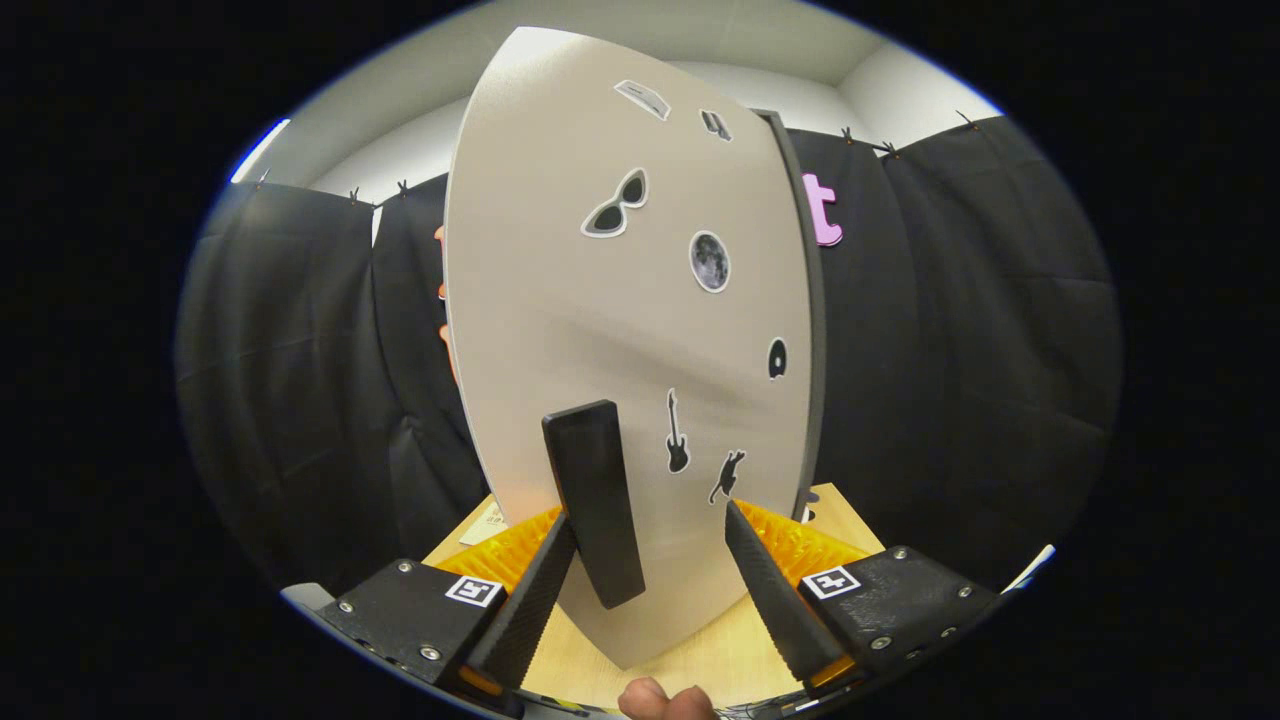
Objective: Open the shoe cabinet door, grab the shoes and put them into the shoe cabinet, then close the shoe cabinet door.
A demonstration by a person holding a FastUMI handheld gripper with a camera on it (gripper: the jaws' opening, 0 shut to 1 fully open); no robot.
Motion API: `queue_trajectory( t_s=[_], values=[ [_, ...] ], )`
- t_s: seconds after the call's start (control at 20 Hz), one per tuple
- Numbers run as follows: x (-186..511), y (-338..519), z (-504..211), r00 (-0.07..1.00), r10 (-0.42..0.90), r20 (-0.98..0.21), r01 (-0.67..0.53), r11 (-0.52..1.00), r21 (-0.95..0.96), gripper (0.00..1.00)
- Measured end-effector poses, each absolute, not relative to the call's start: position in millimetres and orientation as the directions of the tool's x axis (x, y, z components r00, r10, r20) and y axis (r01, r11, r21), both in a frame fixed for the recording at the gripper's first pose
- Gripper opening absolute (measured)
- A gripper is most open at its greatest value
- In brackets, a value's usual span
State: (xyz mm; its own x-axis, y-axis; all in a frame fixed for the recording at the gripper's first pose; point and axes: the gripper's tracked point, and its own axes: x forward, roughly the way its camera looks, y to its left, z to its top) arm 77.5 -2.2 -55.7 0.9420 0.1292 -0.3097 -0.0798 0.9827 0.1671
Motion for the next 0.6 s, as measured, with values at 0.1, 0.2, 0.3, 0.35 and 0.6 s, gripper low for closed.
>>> queue_trajectory(
  t_s=[0.1, 0.2, 0.3, 0.35, 0.6],
  values=[
    [95, 16, -55, 0.942, 0.140, -0.306, -0.090, 0.981, 0.172, 0.94],
    [110, 33, -54, 0.941, 0.154, -0.303, -0.109, 0.981, 0.159, 0.94],
    [119, 44, -58, 0.937, 0.168, -0.307, -0.128, 0.981, 0.147, 0.94],
    [124, 45, -55, 0.941, 0.163, -0.296, -0.125, 0.982, 0.144, 0.94],
    [147, 56, -54, 0.942, 0.174, -0.286, -0.141, 0.981, 0.131, 0.93]
  ],
)
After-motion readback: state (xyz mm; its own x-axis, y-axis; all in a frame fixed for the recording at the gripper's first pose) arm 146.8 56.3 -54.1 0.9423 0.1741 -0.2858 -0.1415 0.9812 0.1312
